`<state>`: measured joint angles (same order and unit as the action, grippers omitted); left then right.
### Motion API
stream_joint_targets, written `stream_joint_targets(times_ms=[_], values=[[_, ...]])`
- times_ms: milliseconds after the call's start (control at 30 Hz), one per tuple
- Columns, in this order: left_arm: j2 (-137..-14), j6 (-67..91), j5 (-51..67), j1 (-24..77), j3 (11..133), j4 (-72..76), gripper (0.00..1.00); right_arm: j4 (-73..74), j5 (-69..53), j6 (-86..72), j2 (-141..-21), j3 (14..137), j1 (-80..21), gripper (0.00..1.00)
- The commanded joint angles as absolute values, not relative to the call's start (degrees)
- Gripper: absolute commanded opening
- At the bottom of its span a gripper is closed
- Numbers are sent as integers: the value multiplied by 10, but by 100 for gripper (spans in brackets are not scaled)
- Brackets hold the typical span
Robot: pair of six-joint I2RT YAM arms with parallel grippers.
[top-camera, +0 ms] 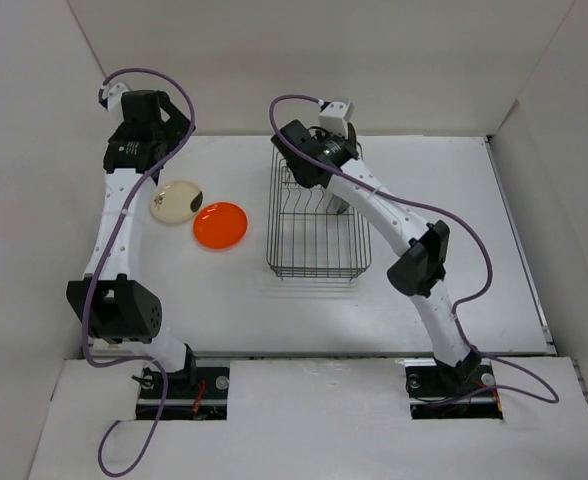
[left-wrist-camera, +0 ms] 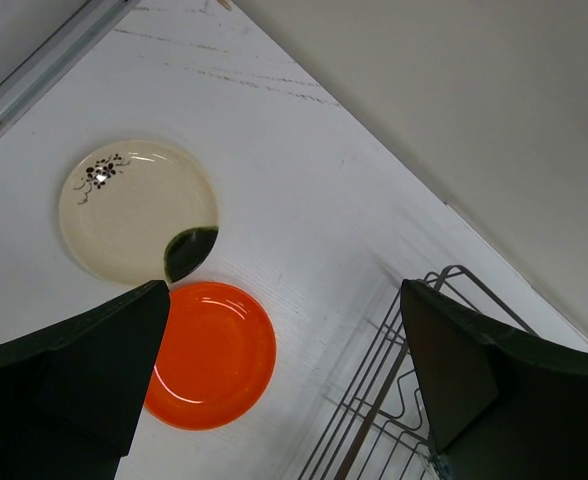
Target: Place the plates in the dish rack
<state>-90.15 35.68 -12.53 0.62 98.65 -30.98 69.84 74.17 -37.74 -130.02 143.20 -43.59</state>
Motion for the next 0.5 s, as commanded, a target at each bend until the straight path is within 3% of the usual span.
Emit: stream_joint_targets(times_ms=[0, 467], values=[[-881, 361, -116, 5, 1004, -302, 100, 670, 765, -375, -1310, 1443, -445, 0], [-870, 361, -97, 5, 988, -287, 100, 658, 771, -375, -1346, 1432, -445, 0]])
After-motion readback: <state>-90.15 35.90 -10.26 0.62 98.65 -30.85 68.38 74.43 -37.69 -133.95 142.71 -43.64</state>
